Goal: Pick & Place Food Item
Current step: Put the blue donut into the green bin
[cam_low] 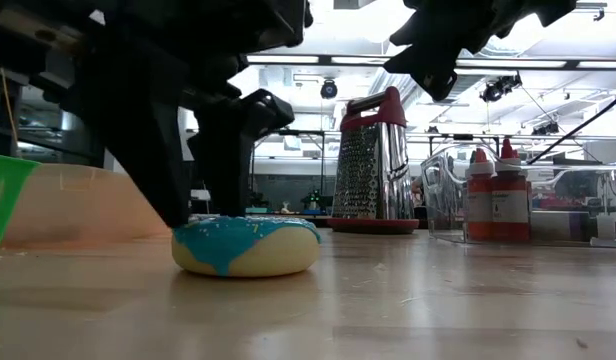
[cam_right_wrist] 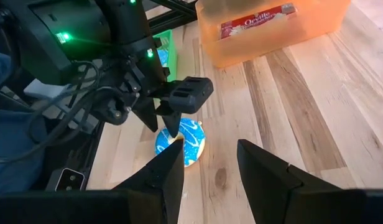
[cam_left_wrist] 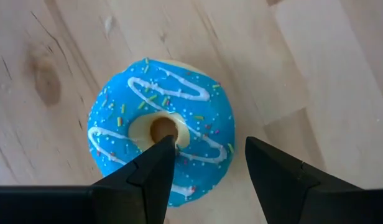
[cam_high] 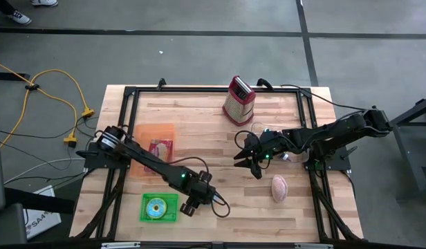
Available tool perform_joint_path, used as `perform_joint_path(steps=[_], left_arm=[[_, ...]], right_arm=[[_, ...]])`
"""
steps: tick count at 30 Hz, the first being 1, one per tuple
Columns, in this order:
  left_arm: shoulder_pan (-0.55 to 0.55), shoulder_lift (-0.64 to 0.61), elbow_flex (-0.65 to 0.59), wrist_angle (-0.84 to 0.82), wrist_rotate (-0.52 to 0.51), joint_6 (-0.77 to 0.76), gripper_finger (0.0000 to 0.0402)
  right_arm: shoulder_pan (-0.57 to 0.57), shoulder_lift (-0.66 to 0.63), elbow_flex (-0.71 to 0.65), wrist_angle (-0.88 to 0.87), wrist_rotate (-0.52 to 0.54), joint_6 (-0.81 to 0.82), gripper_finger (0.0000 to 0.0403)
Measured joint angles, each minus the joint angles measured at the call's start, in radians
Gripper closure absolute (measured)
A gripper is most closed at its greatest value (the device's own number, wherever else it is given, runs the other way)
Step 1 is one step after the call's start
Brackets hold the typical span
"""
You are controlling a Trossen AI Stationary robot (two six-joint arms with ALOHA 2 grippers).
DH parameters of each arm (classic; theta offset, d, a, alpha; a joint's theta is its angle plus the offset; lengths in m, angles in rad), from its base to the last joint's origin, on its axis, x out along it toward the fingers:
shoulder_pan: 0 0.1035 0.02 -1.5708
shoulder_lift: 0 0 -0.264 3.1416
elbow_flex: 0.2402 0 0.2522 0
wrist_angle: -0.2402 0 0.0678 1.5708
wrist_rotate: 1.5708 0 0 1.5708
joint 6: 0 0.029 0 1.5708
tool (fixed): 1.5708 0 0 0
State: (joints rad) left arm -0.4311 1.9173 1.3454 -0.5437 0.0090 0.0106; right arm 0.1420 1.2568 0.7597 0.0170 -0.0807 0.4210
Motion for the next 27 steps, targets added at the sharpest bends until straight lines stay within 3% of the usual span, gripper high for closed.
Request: perform_joint_path(steps=[27], left_arm=[[-0.004,0.041,0.0,0.008,-0.014,0.012,0.0215]], right_arm=[[0.0,0.0,0.0,0.001,0.0,0.0,0.0264]])
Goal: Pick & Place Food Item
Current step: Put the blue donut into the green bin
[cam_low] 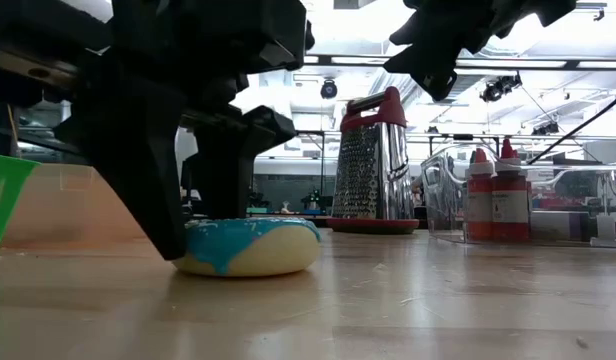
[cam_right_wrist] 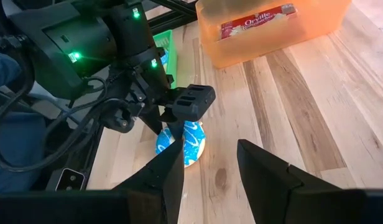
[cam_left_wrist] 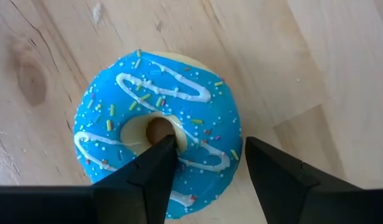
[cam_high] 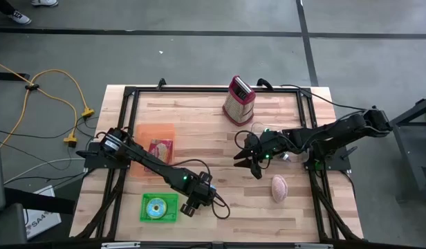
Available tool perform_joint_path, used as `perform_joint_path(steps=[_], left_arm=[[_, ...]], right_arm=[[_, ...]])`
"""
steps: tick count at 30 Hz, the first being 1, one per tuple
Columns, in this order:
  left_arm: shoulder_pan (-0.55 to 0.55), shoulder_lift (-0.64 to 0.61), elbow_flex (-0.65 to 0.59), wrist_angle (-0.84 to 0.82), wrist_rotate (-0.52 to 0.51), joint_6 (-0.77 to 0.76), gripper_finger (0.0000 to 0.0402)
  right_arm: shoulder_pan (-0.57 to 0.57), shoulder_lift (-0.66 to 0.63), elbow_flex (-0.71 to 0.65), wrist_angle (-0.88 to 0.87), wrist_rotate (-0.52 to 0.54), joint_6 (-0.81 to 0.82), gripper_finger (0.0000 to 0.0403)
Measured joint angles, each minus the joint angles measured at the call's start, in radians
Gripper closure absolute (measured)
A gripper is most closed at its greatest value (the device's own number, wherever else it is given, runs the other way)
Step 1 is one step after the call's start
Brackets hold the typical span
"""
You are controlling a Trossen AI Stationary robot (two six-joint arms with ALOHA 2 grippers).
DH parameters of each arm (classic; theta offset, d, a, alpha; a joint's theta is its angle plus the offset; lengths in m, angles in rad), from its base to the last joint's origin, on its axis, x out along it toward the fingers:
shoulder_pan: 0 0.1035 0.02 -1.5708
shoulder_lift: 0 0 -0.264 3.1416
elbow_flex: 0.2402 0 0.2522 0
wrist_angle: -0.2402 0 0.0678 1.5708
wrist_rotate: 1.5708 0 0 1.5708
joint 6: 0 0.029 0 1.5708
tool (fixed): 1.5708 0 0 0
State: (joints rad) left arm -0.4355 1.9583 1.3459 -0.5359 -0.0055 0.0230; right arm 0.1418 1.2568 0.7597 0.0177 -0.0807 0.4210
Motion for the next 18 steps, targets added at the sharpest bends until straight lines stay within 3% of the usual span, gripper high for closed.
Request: perform_joint_path(steps=[9,18], left_arm=[[0.0,0.0,-0.001,0.0,-0.004,-0.013,0.0259],[0.0,0.0,-0.001,-0.001,-0.005,-0.016,0.0262]], right_arm=[[0.0,0.0,0.0,0.0,0.0,0.0,0.0264],[0.0,0.0,0.0,0.0,0.0,0.0,0.0264]])
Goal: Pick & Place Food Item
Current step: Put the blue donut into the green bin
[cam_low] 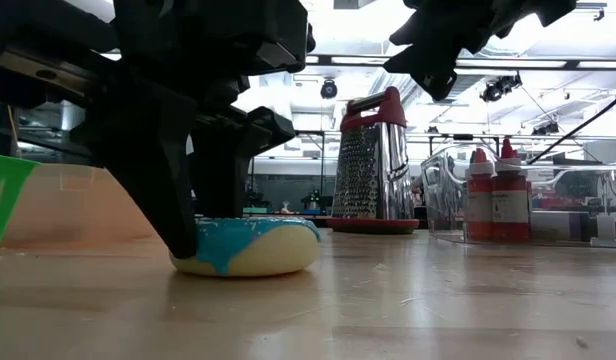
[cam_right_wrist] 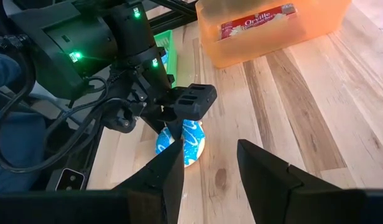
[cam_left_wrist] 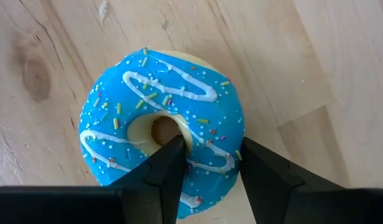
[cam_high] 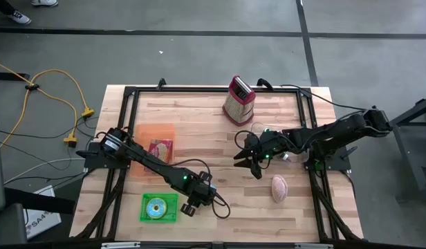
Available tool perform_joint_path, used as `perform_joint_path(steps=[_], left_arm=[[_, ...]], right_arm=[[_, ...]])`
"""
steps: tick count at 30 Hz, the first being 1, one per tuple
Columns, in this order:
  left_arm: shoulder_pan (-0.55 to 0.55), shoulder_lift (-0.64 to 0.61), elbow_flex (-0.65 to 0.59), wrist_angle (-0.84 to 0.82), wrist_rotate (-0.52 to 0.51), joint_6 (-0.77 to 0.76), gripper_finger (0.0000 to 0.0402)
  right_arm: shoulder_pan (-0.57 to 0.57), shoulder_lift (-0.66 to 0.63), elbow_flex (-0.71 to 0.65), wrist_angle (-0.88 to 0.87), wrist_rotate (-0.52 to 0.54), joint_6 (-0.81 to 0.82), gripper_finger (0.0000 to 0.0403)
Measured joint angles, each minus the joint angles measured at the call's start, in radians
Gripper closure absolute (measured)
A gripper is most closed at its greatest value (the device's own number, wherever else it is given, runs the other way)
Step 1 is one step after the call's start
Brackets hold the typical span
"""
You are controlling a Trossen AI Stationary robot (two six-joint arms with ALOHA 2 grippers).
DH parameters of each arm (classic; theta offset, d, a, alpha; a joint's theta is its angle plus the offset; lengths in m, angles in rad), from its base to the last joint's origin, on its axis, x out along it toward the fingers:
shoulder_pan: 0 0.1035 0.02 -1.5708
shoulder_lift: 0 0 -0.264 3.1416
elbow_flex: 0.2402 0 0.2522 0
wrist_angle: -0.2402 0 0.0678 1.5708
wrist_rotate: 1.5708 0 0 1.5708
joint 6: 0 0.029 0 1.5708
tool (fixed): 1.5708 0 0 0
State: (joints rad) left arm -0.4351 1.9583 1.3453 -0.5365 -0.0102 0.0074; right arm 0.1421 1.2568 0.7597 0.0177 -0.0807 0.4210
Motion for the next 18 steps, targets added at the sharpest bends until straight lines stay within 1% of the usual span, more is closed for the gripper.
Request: perform_joint_path(steps=[10,18], left_arm=[[0.0,-0.003,0.0,-0.002,-0.014,0.004,0.0263],[0.0,-0.044,-0.001,-0.029,-0.074,0.022,0.0263]], right_arm=[[0.0,0.0,0.0,0.0,0.0,0.0,0.0264],[0.0,0.0,0.0,0.0,0.0,0.0,0.0264]])
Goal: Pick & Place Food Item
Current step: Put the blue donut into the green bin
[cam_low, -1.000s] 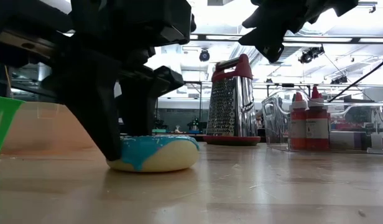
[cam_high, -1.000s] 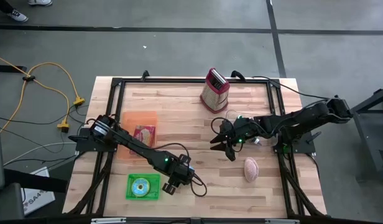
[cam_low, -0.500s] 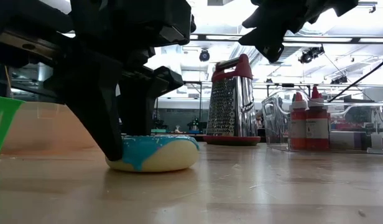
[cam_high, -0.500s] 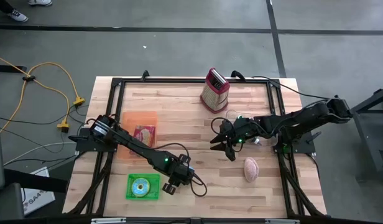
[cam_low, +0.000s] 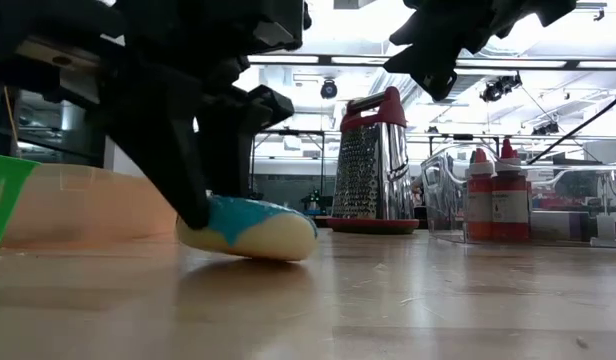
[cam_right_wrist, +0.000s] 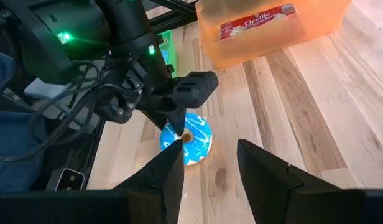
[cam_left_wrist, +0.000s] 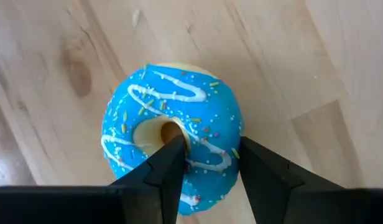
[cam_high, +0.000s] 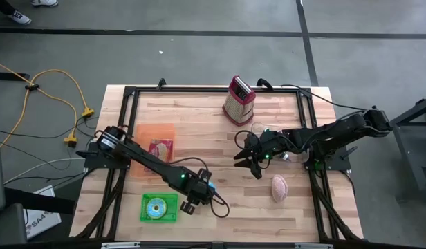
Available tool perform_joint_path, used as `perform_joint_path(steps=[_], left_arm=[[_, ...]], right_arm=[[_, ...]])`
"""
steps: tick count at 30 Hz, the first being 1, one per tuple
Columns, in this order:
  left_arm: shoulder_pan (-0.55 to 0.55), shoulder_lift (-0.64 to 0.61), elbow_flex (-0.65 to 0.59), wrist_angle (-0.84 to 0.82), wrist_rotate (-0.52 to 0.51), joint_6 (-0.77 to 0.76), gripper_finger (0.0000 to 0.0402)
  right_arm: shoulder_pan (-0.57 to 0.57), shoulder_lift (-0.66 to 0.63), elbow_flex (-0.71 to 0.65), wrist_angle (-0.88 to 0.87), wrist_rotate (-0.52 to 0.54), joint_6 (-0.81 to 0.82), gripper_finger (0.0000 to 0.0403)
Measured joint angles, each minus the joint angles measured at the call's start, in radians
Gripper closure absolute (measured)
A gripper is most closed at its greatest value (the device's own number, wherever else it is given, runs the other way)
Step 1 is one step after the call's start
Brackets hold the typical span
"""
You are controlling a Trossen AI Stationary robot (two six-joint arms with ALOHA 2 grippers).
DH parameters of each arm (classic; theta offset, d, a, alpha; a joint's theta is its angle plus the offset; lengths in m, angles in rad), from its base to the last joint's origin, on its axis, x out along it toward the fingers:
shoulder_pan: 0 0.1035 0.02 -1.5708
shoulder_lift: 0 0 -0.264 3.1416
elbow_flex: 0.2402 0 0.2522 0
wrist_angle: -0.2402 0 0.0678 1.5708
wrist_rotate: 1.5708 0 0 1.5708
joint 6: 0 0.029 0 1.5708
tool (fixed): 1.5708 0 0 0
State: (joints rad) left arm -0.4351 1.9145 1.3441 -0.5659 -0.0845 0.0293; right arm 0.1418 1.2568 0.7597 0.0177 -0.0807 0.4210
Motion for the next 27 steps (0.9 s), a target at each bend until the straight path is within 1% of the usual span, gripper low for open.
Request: perform_joint_path(steps=[8,19,27], left_arm=[[0.001,-0.012,0.0,-0.024,0.0,-0.02,0.0265],[0.001,-0.013,0.0,-0.025,-0.013,-0.022,0.0296],[0.001,-0.013,0.0,-0.025,-0.015,-0.022,0.0298]], right_arm=[[0.0,0.0,0.0,0.0,0.0,0.0,0.0264],[0.0,0.0,0.0,0.0,0.0,0.0,0.0264],[0.0,0.0,0.0,0.0,0.0,0.0,0.0264]])
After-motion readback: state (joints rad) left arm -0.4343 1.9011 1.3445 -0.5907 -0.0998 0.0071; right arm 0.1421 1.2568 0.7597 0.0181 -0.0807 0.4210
